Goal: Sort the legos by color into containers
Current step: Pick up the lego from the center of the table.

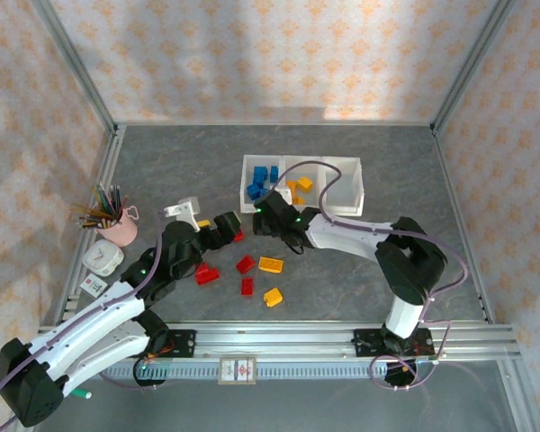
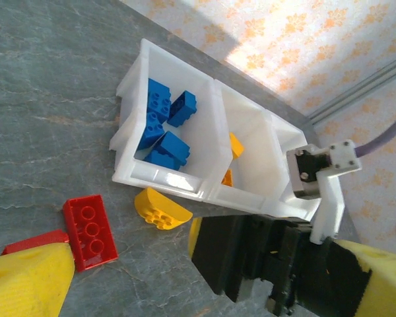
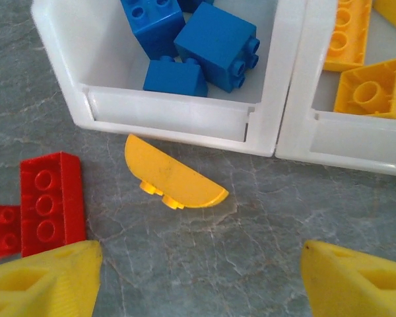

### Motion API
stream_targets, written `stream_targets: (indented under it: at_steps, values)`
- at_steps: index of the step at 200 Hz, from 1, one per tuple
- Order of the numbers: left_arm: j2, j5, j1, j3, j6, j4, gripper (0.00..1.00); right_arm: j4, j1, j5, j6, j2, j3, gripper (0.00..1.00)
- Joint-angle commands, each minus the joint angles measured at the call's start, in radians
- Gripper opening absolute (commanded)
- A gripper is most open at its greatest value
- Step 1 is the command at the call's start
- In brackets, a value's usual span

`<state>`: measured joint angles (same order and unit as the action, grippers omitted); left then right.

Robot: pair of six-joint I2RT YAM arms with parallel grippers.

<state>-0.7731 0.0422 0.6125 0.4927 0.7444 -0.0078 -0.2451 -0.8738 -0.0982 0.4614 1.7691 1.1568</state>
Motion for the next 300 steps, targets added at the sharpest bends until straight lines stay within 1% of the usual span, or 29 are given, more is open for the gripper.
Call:
stream_targets:
  at_steps: [1,26,62,84,107,133,150,170,219,236,261,300]
  values:
    - [0.029,0.044,-0.01,-0.013,0.019,-0.027,0.99,0.019,0.0,-0.03,0.059,0.059,0.049,0.79]
    - [0.047,0.057,-0.011,-0.02,0.019,-0.035,0.99,0.034,-0.002,-0.027,0.06,0.107,0.072,0.8]
    - [0.055,0.062,-0.016,-0.023,0.015,-0.041,0.99,0.03,-0.002,-0.03,0.012,0.189,0.134,0.82]
    - [0.057,0.063,-0.019,-0.028,0.015,-0.041,0.99,0.009,-0.002,-0.06,0.023,0.233,0.179,0.85]
    - [0.058,0.062,-0.019,-0.032,0.017,-0.037,0.99,-0.001,-0.002,-0.093,0.066,0.269,0.208,0.88]
    - [0.059,0.06,-0.023,-0.032,0.014,-0.034,0.99,-0.025,-0.002,-0.152,0.103,0.308,0.244,0.88]
    - [0.058,0.06,-0.026,-0.032,0.012,-0.034,0.99,-0.034,-0.002,-0.181,0.118,0.326,0.264,0.86]
    - [0.058,0.059,-0.029,-0.033,0.012,-0.031,0.99,-0.034,-0.002,-0.185,0.124,0.348,0.285,0.83]
    - [0.058,0.054,-0.034,-0.032,0.009,-0.031,0.99,-0.028,-0.002,-0.177,0.115,0.363,0.285,0.68]
    - [0.058,0.053,-0.036,-0.032,0.009,-0.029,0.99,-0.019,-0.002,-0.171,0.109,0.344,0.262,0.63]
    - [0.058,0.045,-0.038,-0.031,0.011,-0.023,0.99,-0.011,-0.004,-0.154,0.102,0.303,0.216,0.6]
    - [0.06,0.027,-0.039,-0.017,0.011,-0.028,0.99,-0.01,-0.015,-0.148,0.103,0.178,0.106,0.59]
